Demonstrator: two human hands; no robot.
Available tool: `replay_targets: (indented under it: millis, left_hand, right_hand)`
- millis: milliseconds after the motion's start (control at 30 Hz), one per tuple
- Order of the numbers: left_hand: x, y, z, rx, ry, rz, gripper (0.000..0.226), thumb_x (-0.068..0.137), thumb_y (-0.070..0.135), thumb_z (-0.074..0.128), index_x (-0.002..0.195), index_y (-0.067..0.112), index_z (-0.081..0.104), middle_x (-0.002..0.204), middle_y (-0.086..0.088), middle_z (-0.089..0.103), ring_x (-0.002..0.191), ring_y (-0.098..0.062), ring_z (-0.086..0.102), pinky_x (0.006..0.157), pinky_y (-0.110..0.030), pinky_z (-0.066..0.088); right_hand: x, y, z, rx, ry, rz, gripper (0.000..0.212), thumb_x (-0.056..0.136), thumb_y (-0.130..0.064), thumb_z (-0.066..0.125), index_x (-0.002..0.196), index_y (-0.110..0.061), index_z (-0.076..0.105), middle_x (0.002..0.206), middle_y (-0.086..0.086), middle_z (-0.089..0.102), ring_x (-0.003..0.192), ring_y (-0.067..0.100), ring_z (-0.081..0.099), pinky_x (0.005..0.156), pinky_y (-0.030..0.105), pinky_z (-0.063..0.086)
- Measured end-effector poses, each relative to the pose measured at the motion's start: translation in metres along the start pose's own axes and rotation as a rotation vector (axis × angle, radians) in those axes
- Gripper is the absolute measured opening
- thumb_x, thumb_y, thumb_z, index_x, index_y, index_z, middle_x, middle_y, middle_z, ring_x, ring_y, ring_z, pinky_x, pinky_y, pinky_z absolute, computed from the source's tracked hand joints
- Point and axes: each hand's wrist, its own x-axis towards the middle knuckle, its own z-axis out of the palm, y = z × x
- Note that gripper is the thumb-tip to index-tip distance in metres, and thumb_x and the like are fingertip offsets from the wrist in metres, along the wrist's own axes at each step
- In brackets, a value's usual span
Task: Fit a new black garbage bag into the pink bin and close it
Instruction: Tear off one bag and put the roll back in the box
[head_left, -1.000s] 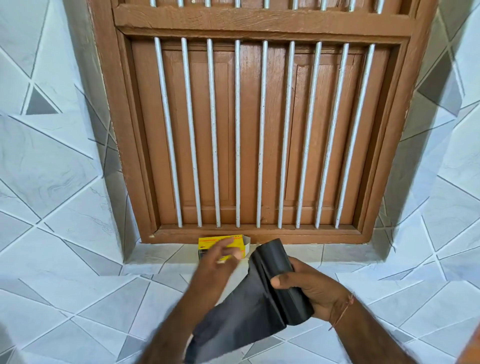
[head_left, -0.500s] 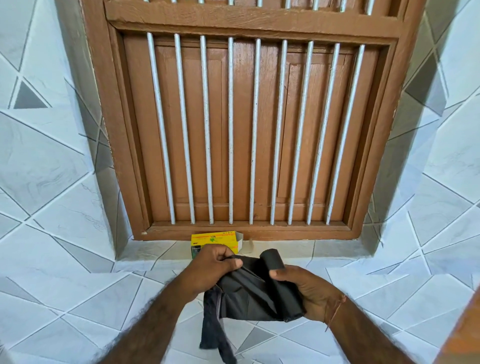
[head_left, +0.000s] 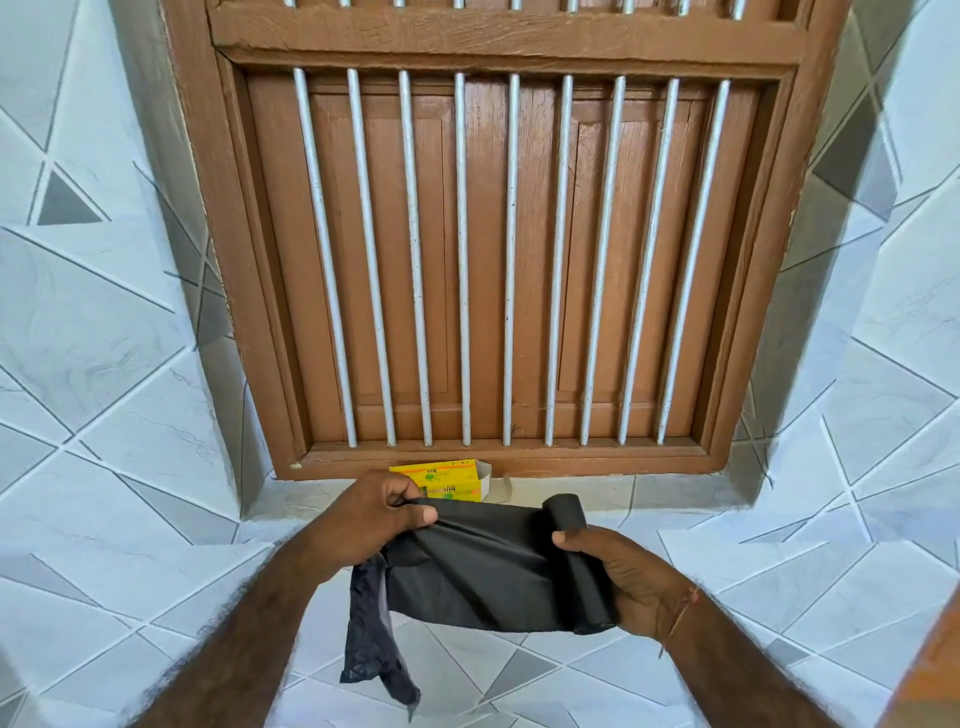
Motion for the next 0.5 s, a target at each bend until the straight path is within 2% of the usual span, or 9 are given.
replay_targets:
  millis: [100,300,400,500]
  left_hand:
    - [-0.006,-0.005,-0.008,-0.050,0.023,-0.019,0.020,0.084,0.021,0.071,0.066,0.016,0.066,0.058,0.006,0.061,0.057,-0.004,0.054,0.054,-0.017,0.040]
    - [-0.012,-0.014,-0.018,-0.028,0.040,-0.039,0.020,0.085,0.019,0.070,0.078,0.000,0.069,0.068,-0.006,0.065,0.063,-0.010,0.058,0.054,-0.014,0.043]
    - [-0.013,-0.024,-0.024,0.007,0.033,-0.079,0.022,0.085,0.024,0.070,0.077,0.003,0.070,0.071,-0.008,0.065,0.066,-0.014,0.059,0.057,-0.019,0.043]
    - [-0.014,-0.035,-0.027,0.018,0.033,-0.099,0.025,0.085,0.027,0.070,0.079,0.003,0.070,0.071,-0.007,0.063,0.068,-0.015,0.058,0.061,-0.022,0.044]
  right_hand:
    - [-0.001,-0.002,-0.002,0.023,-0.045,-0.025,0.043,0.070,-0.016,0.081,0.111,-0.006,0.069,0.107,0.022,0.072,0.091,0.037,0.068,0.076,0.044,0.056]
    - [-0.002,-0.003,-0.004,0.041,0.005,-0.051,0.061,0.055,-0.015,0.085,0.113,-0.004,0.067,0.109,0.026,0.070,0.097,0.040,0.065,0.088,0.055,0.052]
    - [-0.006,-0.006,-0.003,0.067,-0.028,-0.076,0.049,0.061,-0.012,0.076,0.109,-0.006,0.067,0.099,0.022,0.072,0.089,0.037,0.065,0.082,0.048,0.054]
    - [-0.010,-0.013,-0.004,0.082,-0.111,-0.127,0.047,0.063,-0.009,0.072,0.110,-0.007,0.067,0.099,0.020,0.071,0.089,0.035,0.065,0.088,0.047,0.051]
